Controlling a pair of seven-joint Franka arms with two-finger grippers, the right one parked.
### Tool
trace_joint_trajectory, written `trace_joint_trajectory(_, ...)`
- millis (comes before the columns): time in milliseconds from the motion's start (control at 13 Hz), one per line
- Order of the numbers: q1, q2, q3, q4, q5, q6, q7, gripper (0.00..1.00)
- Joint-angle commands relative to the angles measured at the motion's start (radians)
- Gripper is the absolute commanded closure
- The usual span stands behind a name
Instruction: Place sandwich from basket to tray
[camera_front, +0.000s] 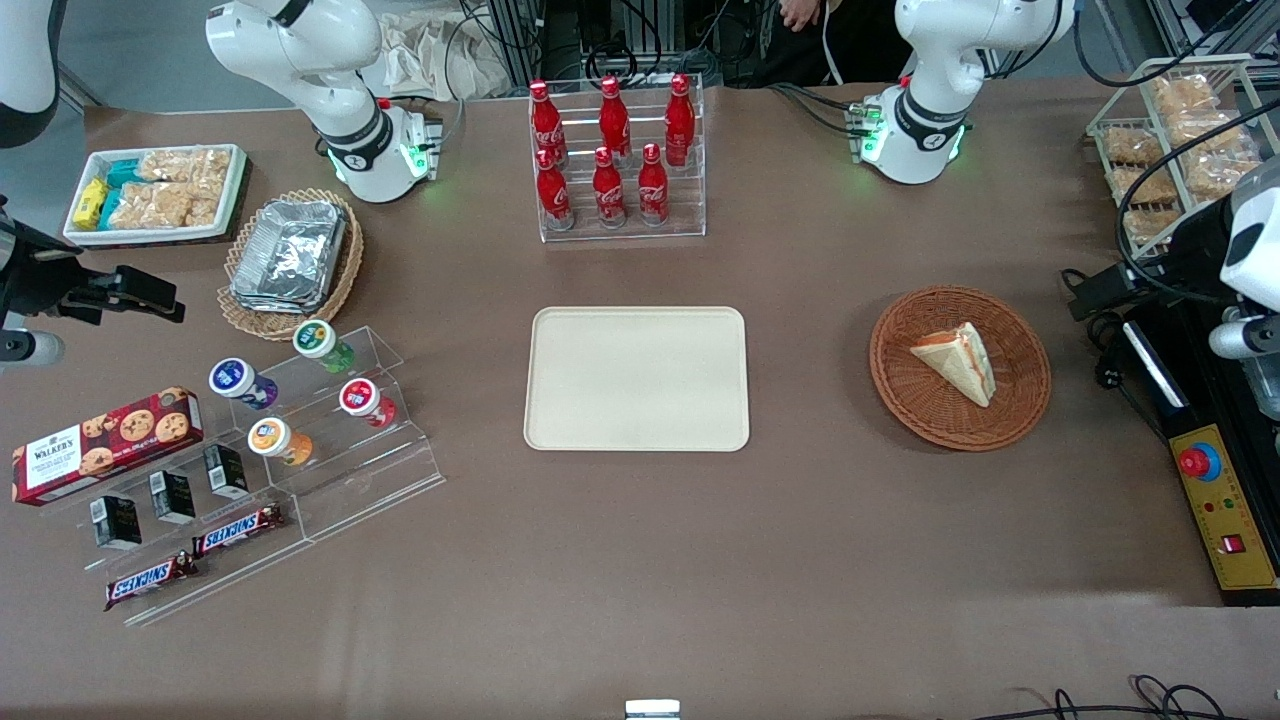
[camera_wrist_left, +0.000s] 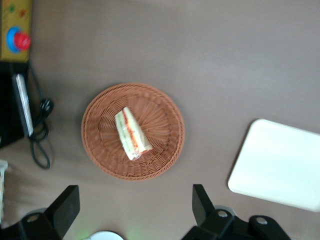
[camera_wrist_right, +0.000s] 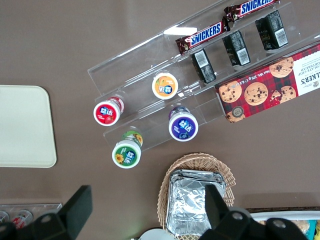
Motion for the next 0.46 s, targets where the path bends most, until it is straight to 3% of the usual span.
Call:
trace_joint_trajectory(0,-0.021,-0.147,-0.013,-0.266,0.073,0.16,-0.194,0.0)
trace_joint_trajectory(231,-0.01,-0.322,-0.016,-0.647,0.078,0.437,-0.384,0.0)
trace_joint_trajectory(385,-0.009,-0.34,-0.016,-0.773,0.078,0.538,-0.514,0.0)
